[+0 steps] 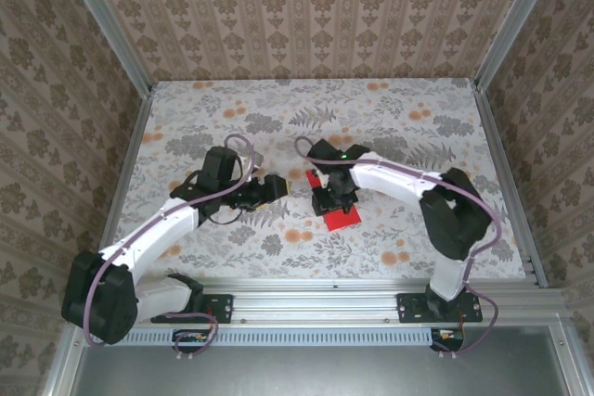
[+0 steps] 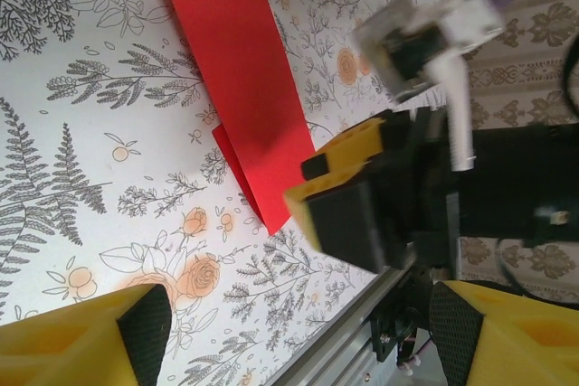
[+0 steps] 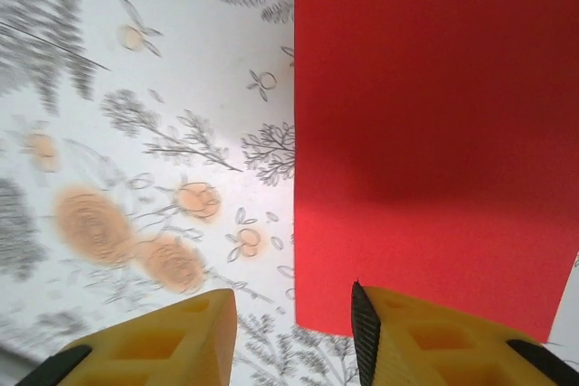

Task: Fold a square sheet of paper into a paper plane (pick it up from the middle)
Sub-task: Turn over the paper at the center of the table, then third fold the triangle at the center of the table.

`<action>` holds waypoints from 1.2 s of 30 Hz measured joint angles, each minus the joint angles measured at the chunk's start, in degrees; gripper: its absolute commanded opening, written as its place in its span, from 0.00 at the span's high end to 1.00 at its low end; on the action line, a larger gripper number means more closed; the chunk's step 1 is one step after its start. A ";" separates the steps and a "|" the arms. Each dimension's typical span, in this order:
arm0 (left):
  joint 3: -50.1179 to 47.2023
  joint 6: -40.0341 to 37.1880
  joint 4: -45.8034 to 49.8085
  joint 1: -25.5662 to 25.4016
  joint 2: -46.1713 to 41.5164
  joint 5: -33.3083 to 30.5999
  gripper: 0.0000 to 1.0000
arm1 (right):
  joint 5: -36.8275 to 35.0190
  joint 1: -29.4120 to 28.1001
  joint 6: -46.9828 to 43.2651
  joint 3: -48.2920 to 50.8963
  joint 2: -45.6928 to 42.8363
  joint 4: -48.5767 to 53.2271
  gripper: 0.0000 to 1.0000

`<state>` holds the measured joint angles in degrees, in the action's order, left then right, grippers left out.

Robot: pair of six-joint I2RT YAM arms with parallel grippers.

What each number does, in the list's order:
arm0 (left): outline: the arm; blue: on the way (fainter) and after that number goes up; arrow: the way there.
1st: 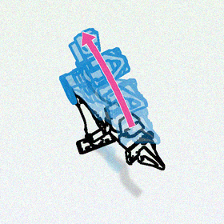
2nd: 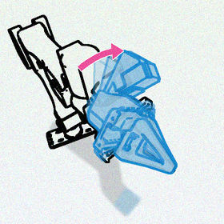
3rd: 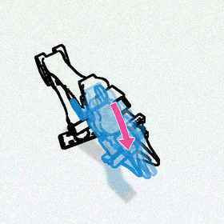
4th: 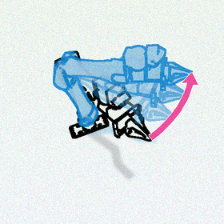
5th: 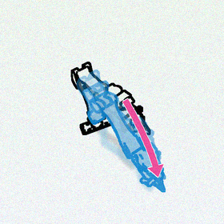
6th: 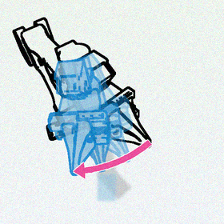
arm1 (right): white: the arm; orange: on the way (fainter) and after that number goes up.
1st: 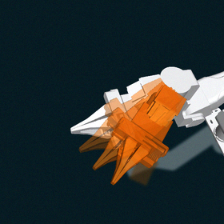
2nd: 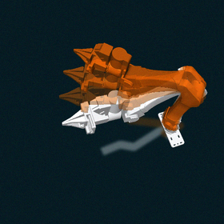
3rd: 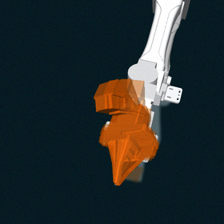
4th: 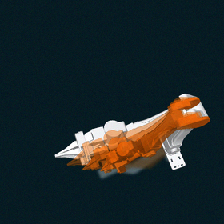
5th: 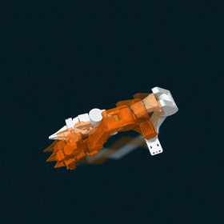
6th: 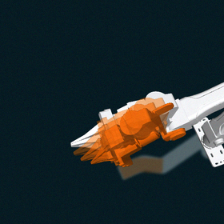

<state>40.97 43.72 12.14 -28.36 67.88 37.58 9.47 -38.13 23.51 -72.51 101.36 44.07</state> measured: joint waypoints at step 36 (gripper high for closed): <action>31.65 -12.92 11.04 -20.37 41.48 -17.53 0.76 | 20.59 25.66 0.90 28.02 -18.82 -16.98 0.47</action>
<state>72.62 30.81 23.18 -48.73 109.36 20.05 30.06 -12.47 24.40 -44.49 82.54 27.09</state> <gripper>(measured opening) 0.250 0.527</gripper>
